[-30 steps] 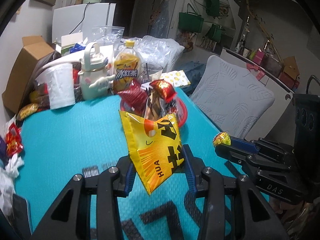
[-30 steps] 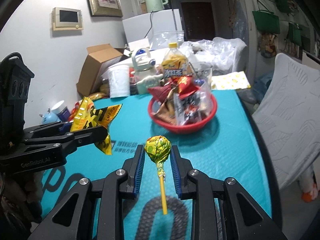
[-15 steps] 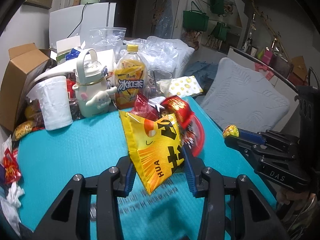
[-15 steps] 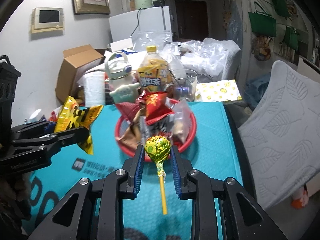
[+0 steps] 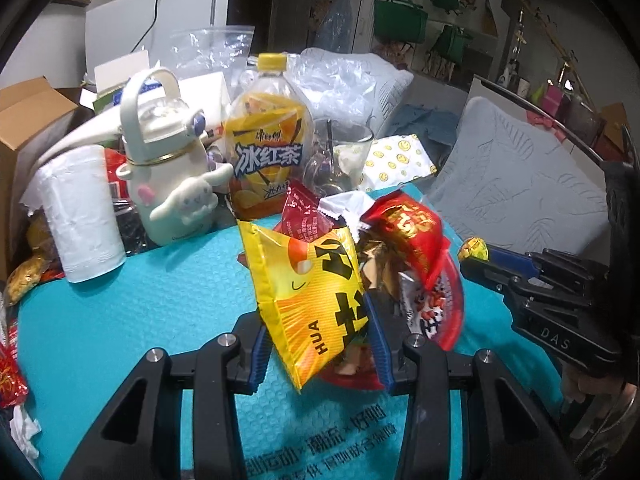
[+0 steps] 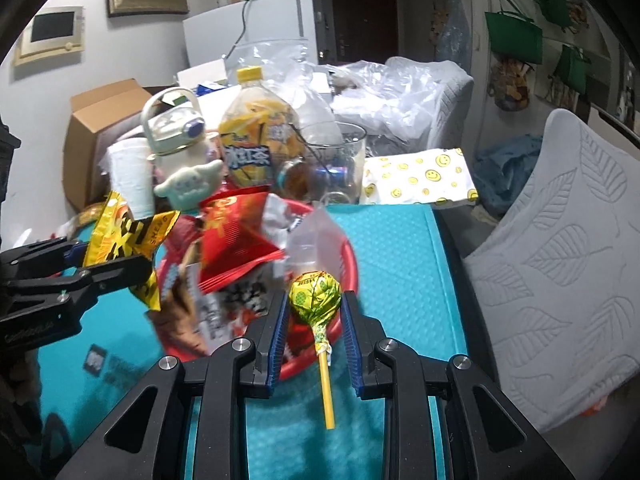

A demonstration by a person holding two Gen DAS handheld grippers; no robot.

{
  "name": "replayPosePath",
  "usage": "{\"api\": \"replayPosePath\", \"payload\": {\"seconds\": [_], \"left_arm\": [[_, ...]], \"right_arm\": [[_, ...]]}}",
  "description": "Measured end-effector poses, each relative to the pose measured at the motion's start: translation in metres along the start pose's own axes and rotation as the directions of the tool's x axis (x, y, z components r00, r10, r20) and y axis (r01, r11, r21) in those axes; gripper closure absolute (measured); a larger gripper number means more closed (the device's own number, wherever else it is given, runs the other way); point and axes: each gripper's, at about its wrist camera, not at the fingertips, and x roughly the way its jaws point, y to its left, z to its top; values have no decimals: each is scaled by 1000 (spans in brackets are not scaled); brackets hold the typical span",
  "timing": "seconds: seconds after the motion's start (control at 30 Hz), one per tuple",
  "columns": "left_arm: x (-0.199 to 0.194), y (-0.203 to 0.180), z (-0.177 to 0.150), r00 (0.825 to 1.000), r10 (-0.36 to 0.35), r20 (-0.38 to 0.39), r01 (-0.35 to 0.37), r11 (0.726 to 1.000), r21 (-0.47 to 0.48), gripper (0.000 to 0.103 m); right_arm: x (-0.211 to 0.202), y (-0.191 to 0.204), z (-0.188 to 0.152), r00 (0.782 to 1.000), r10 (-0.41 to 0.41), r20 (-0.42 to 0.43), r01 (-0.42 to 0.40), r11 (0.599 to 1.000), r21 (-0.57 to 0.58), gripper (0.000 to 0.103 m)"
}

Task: Organize snacks
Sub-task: 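Lift the chip bag and lollipop and carry both over the basket, then open left gripper dropping chip bag while right gripper releases lollipop into basket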

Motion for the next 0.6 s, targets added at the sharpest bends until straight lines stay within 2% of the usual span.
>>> {"api": "replayPosePath", "payload": {"seconds": [0.13,0.27,0.37,0.6], "left_arm": [[7,4,-1,1000,-22,15,22,1000,-8,61],[12,1,-1,1000,18,9,-18,999,32,45],[13,2,-1,999,35,2,-35,999,27,34],[11,4,-3,1000,27,-2,-27,1000,3,33]], "right_arm": [[14,-7,0,1000,0,-13,0,1000,21,77],[23,-10,-2,1000,18,-25,-17,999,40,77],[24,-9,-4,1000,17,-23,-16,999,31,77],[24,-9,-4,998,61,-30,-60,998,31,76]]}}
